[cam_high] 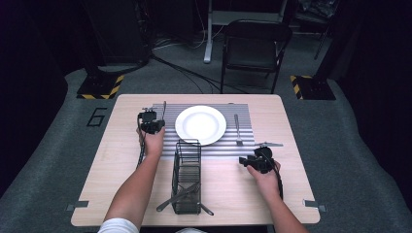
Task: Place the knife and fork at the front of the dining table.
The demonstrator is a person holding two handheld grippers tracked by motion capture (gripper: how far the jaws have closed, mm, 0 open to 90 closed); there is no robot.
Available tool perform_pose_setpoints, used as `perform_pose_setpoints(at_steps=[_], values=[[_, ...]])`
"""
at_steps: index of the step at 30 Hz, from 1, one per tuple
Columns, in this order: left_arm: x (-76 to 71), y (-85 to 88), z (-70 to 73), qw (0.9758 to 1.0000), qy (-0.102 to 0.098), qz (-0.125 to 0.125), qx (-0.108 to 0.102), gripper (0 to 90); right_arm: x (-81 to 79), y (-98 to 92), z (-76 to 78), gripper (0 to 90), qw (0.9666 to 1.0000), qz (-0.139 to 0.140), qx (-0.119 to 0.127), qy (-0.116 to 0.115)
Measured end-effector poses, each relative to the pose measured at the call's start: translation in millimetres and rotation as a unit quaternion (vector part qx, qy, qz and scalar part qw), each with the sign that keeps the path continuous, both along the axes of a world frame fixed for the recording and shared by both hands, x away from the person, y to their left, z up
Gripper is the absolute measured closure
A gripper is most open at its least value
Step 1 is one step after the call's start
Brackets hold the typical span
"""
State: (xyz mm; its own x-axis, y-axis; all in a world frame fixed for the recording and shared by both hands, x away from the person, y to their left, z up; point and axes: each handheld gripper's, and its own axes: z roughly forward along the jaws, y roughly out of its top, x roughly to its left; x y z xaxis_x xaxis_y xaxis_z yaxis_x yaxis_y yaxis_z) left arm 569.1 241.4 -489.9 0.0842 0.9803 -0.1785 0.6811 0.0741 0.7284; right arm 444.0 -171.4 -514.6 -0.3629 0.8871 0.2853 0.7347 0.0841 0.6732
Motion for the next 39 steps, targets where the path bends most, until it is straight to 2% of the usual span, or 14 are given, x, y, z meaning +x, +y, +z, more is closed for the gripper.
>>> perform_pose_setpoints(at_steps=[1, 4, 6, 8, 11, 14, 16, 18, 20, 24, 27, 31, 35, 39], values=[[1.8, -0.9, -1.1, 1.0000, 0.003, 0.004, -0.001, 82.5, -0.2, 0.2, 0.1, 53.7, 1.0000, 0.000, 0.001, 0.002], [6.1, -1.6, -6.3, 0.9995, 0.005, 0.018, -0.025, 82.5, 0.0, 0.0, -0.2, 53.7, 1.0000, 0.001, 0.002, 0.000], [9.1, -1.7, -10.3, 0.9989, 0.018, 0.030, -0.032, 82.5, 0.2, -0.2, -0.3, 53.7, 1.0000, 0.001, 0.002, -0.001], [13.5, -0.6, -13.7, 0.9985, 0.037, 0.032, -0.027, 82.5, 0.1, -0.3, -0.4, 53.7, 1.0000, 0.002, 0.003, -0.001], [17.1, -1.0, -15.8, 0.9982, 0.041, 0.038, -0.018, 82.5, 0.1, -0.5, -0.5, 53.7, 1.0000, 0.002, 0.003, -0.002], [20.7, -1.6, -17.0, 0.9982, 0.049, 0.034, -0.013, 82.5, -0.1, -0.1, -0.6, 53.7, 1.0000, 0.002, 0.004, -0.001], [21.8, -3.0, -18.2, 0.9983, 0.046, 0.034, -0.012, 82.4, 0.0, 0.0, -0.6, 53.8, 1.0000, 0.001, 0.005, -0.001], [23.0, -4.2, -19.4, 0.9979, 0.056, 0.030, -0.011, 82.4, 0.0, 0.1, -0.6, 53.7, 1.0000, 0.001, 0.005, -0.001], [24.7, -6.0, -19.5, 0.9981, 0.054, 0.029, -0.007, 82.4, 0.0, 0.1, -0.7, 53.7, 1.0000, 0.002, 0.004, -0.003], [27.4, -7.0, -19.1, 0.9974, 0.059, 0.035, -0.020, 82.4, 0.0, 0.1, -0.7, 53.7, 1.0000, 0.002, 0.005, -0.002], [29.3, -6.9, -18.7, 0.9974, 0.061, 0.035, -0.015, 82.3, 0.0, 0.0, -0.8, 53.7, 1.0000, 0.002, 0.005, -0.002], [31.5, -6.1, -18.2, 0.9970, 0.064, 0.039, -0.021, 82.3, 0.1, -0.3, -0.7, 53.8, 1.0000, 0.003, 0.005, -0.001], [31.3, -6.1, -18.3, 0.9973, 0.063, 0.035, -0.015, 82.2, 0.1, -0.3, -0.8, 53.9, 1.0000, 0.003, 0.006, -0.001], [31.0, -6.0, -18.5, 0.9970, 0.063, 0.039, -0.021, 81.5, 0.1, 0.0, -0.9, 53.9, 1.0000, 0.004, 0.006, -0.002]])
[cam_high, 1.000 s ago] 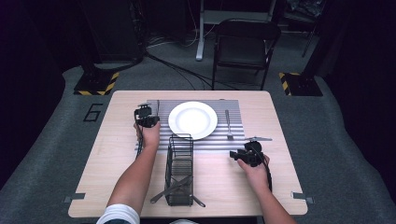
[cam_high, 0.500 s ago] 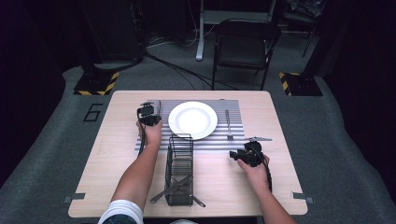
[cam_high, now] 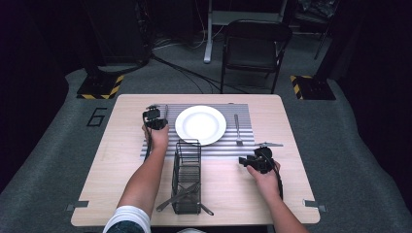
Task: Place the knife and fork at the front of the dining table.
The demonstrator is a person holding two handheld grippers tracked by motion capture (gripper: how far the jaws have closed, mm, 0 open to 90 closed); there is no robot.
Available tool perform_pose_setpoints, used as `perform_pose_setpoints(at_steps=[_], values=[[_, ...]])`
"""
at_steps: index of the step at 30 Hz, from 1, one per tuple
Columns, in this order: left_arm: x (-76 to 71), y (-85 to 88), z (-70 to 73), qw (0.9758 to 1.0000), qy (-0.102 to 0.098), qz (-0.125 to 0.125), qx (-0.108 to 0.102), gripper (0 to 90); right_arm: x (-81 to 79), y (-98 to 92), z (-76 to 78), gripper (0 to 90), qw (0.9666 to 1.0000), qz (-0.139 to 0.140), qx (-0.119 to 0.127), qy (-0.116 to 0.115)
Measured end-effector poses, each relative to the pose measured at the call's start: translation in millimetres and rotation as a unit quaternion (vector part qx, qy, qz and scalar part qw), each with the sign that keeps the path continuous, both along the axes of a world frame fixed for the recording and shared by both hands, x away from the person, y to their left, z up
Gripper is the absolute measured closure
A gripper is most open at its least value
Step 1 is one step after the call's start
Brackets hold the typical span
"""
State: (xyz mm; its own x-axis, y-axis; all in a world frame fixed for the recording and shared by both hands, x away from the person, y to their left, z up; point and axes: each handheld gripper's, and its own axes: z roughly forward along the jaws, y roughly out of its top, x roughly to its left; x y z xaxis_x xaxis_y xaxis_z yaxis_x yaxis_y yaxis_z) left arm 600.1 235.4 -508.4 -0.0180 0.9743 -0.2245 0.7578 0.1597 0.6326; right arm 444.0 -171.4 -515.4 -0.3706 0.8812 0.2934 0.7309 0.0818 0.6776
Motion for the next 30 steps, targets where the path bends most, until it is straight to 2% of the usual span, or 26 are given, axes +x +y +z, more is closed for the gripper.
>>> perform_pose_setpoints(at_steps=[10, 16, 19, 22, 25, 30], values=[[-0.3, 2.3, -0.3, 1.0000, -0.001, -0.007, -0.003, 81.8, -0.5, 0.7, 0.2, 54.1, 1.0000, 0.000, 0.000, 0.002], [-0.8, 2.5, -0.6, 0.9998, -0.005, -0.015, 0.008, 81.5, -0.4, 0.8, 0.2, 54.1, 1.0000, 0.000, 0.000, 0.002], [-0.3, 4.9, -0.3, 0.9997, -0.004, -0.022, 0.004, 79.1, -0.4, 0.8, 0.2, 54.1, 1.0000, 0.000, 0.000, 0.002], [-0.3, 8.7, 1.3, 0.9995, 0.000, -0.024, 0.019, 77.8, -0.4, 0.8, 0.2, 54.0, 1.0000, 0.000, 0.000, 0.002], [-0.4, 14.3, 1.5, 0.9995, 0.001, -0.029, 0.007, 76.3, -0.4, 0.9, 0.3, 54.1, 1.0000, 0.000, -0.001, 0.002], [-4.0, 16.8, 4.5, 0.9991, -0.003, -0.040, 0.013, 73.3, -0.4, 1.1, 0.3, 54.1, 1.0000, 0.000, -0.001, 0.002]])
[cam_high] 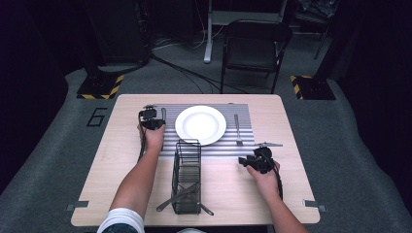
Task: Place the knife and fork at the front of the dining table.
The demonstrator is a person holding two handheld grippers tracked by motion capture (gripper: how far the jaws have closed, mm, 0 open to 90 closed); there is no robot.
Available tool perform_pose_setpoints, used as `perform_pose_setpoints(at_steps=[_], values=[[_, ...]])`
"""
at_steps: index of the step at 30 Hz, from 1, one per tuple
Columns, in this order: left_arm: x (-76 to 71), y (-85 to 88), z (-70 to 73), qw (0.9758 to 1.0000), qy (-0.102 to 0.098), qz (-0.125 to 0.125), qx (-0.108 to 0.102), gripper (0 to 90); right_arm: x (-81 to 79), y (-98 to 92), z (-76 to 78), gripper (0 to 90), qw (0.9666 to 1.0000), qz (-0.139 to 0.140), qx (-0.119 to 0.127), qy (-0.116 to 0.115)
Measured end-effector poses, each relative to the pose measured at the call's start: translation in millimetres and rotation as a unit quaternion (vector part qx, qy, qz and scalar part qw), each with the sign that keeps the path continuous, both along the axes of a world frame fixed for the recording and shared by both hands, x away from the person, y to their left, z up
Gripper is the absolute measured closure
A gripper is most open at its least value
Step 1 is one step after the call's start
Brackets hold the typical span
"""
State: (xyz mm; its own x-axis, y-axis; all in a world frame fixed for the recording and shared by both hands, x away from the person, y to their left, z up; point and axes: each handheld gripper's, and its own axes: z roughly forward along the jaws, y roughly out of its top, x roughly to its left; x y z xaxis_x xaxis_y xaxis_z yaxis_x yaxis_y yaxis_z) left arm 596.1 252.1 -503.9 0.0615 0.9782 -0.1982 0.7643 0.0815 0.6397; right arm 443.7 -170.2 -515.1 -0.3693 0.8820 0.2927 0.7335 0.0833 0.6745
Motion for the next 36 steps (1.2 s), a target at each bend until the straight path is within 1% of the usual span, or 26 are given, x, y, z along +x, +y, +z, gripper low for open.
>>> perform_pose_setpoints(at_steps=[2, 3, 5, 6, 7, 8, 11, 12, 15, 17, 18, 19, 20, 22, 23, 24, 30, 31, 36], values=[[-3.1, 1.8, 1.0, 1.0000, -0.006, -0.005, -0.002, 71.3, -0.1, 0.0, 0.1, 54.1, 1.0000, 0.000, -0.001, 0.001], [-5.0, 1.8, 1.3, 1.0000, -0.005, -0.005, -0.005, 69.6, -0.1, 0.0, 0.1, 54.1, 1.0000, 0.000, 0.000, 0.001], [-9.4, 3.7, 1.8, 0.9999, -0.007, -0.011, -0.005, 66.4, -0.1, 0.0, 0.2, 54.1, 1.0000, 0.000, -0.001, 0.001], [-11.6, 3.9, 1.9, 0.9998, -0.008, -0.012, -0.009, 65.0, -0.1, 0.0, 0.2, 54.0, 1.0000, -0.001, -0.001, 0.001], [-13.7, 4.7, 2.5, 0.9998, -0.008, -0.015, -0.007, 64.3, -0.2, 0.0, 0.3, 54.0, 1.0000, 0.000, -0.002, 0.001], [-16.0, 5.3, 3.0, 0.9997, -0.012, -0.016, -0.009, 63.5, -0.2, 0.2, 0.3, 54.0, 1.0000, 0.000, -0.002, 0.001], [-22.6, 7.7, 5.1, 0.9996, -0.014, -0.025, -0.001, 62.4, 0.0, 1.1, 0.2, 53.9, 1.0000, 0.001, -0.004, -0.002], [-24.8, 8.3, 6.4, 0.9995, -0.009, -0.030, 0.003, 62.0, 0.0, 1.5, 0.2, 53.9, 1.0000, 0.002, -0.004, -0.003], [-32.3, 9.0, 6.7, 0.9991, -0.015, -0.038, 0.009, 61.6, -0.6, 3.0, 0.6, 53.9, 1.0000, 0.003, -0.004, 0.001], [-36.4, 9.0, 6.9, 0.9990, -0.013, -0.043, 0.009, 61.2, -0.6, 3.4, 0.8, 53.9, 1.0000, 0.004, -0.006, 0.001], [-38.0, 8.8, 6.3, 0.9988, -0.015, -0.046, 0.007, 60.3, -0.7, 3.4, 0.9, 53.8, 1.0000, 0.003, -0.005, 0.001], [-39.2, 8.8, 6.1, 0.9986, -0.011, -0.051, 0.008, 59.4, -0.7, 3.4, 1.1, 53.9, 1.0000, 0.003, -0.005, 0.001], [-40.9, 7.7, 5.6, 0.9987, -0.008, -0.050, 0.005, 58.6, -0.7, 3.5, 1.1, 53.9, 1.0000, 0.004, -0.005, 0.000], [-43.6, 6.4, 4.9, 0.9984, -0.005, -0.055, 0.015, 57.3, -0.6, 3.5, 1.0, 53.8, 1.0000, 0.004, -0.005, 0.000], [-45.1, 5.2, 3.9, 0.9983, -0.010, -0.055, 0.014, 57.3, -0.6, 3.5, 0.8, 53.9, 1.0000, 0.004, -0.006, 0.001], [-46.4, 4.8, 3.9, 0.9980, -0.008, -0.059, 0.021, 57.0, -0.5, 3.5, 0.6, 53.9, 1.0000, 0.005, -0.005, 0.001], [-55.3, 1.7, -2.5, 0.9975, -0.002, -0.064, 0.031, 55.7, -0.4, 5.0, 0.3, 53.9, 1.0000, 0.007, -0.004, -0.001], [-56.7, 1.1, -3.7, 0.9973, -0.004, -0.066, 0.034, 55.6, -0.8, 5.3, 0.6, 54.0, 1.0000, 0.006, -0.003, 0.002], [-58.7, 1.3, -5.4, 0.9963, -0.015, -0.071, 0.045, 57.1, -0.4, 5.6, 0.4, 54.2, 1.0000, 0.008, -0.003, 0.001]])
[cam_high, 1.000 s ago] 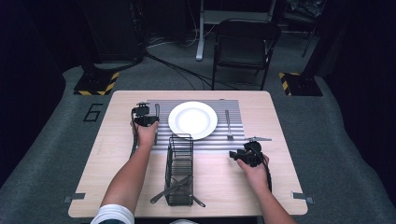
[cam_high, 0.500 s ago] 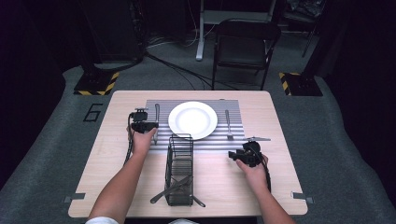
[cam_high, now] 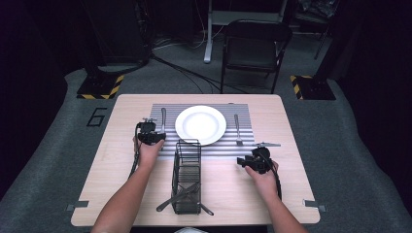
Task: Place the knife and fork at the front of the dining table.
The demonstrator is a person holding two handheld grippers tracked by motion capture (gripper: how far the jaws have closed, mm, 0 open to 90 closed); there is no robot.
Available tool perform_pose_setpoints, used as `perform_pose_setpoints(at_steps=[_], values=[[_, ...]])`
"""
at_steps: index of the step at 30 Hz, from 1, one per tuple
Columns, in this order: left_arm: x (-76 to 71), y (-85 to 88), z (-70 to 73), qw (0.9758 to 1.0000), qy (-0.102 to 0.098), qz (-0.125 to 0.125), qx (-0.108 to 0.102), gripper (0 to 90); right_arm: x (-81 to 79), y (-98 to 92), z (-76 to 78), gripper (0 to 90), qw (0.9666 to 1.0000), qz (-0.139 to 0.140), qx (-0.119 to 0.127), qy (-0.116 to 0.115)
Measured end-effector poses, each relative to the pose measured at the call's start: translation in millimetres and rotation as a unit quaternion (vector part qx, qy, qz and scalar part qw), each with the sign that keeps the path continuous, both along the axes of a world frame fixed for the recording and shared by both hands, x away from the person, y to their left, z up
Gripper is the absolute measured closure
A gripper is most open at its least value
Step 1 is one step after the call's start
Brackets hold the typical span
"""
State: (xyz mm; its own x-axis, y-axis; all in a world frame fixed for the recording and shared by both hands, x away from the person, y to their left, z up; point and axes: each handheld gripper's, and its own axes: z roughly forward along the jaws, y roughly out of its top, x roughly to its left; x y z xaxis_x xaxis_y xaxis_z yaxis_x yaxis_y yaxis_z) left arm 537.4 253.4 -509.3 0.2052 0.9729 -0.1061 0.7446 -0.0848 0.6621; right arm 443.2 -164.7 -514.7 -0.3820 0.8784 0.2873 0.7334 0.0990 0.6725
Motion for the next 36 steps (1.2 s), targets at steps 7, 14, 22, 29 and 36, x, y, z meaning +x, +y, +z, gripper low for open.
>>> perform_pose_setpoints(at_steps=[7, 14, 22, 29, 36], values=[[-0.7, 1.9, -0.7, 1.0000, -0.004, -0.005, 0.001, 59.8, 0.4, -0.9, -0.6, 54.3, 1.0000, 0.000, 0.002, -0.002], [-0.1, 5.6, -0.5, 0.9998, 0.000, -0.011, -0.014, 60.3, 0.2, -0.4, -0.4, 54.1, 1.0000, 0.002, 0.004, 0.000], [-14.2, 6.2, 9.3, 0.9994, -0.010, -0.028, -0.020, 55.7, -1.4, 2.4, 3.0, 53.8, 1.0000, 0.005, 0.006, -0.003], [-36.3, 18.8, 16.3, 0.9985, -0.019, -0.041, -0.032, 52.5, -6.0, 3.5, 9.9, 53.0, 0.9999, 0.002, 0.003, -0.015], [-53.0, 33.1, 20.6, 0.9973, -0.028, -0.043, -0.053, 51.1, -6.1, 3.6, 9.8, 53.2, 0.9999, 0.002, -0.002, -0.015]])
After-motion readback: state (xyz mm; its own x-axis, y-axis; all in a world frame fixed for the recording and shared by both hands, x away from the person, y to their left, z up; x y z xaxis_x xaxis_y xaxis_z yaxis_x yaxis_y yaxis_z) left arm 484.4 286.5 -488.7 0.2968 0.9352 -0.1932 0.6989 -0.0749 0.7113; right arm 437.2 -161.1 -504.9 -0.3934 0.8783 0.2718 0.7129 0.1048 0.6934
